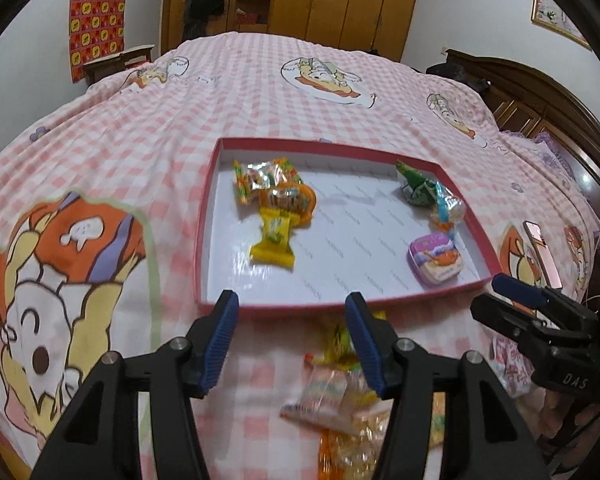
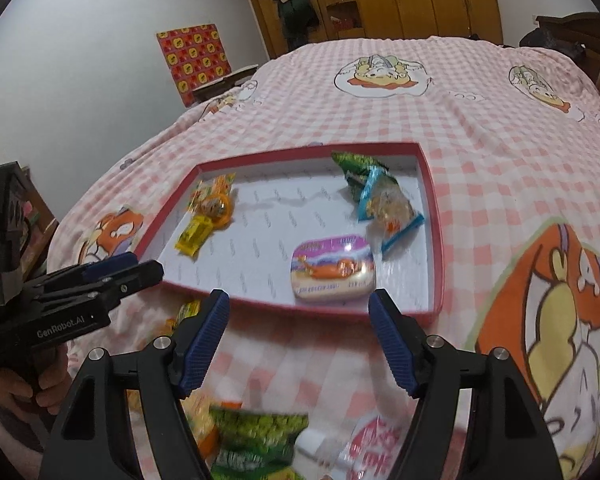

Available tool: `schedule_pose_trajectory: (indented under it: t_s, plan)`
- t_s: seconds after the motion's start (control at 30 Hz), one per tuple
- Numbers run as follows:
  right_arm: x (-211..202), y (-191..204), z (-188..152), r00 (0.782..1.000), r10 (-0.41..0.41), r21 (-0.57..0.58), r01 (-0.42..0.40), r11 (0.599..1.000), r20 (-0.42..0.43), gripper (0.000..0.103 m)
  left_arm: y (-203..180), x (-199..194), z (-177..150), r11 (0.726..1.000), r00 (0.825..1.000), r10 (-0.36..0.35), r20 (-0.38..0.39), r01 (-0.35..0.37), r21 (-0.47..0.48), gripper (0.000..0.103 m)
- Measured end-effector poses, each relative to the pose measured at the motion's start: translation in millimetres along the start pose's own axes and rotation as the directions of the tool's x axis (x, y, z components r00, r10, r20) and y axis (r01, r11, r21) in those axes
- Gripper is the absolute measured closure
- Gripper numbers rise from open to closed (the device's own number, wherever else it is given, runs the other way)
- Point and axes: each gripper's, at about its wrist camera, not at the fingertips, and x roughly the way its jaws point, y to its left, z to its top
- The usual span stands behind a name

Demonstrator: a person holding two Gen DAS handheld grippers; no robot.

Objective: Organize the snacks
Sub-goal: 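Move both open tools back toward the snack pile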

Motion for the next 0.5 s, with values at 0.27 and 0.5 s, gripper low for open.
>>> schedule_pose_trajectory:
  t_s: [0.27, 0.5]
  plan:
    - [-8, -1, -17, 0.999, 0.011, 0.037, -0.01, 0.999, -0.034, 0.03, -4, -9, -25, 0.999, 0.999, -0.016, -0.028, 0.017, 0.038, 0.044]
    - [-11, -1, -32, 0.998, 0.034, 0.054, -0.031, 0.998, -0.052, 0.029, -10, -3, -42, 0.997, 0.998, -0.022, -0.056, 0.026, 0.068, 0.044]
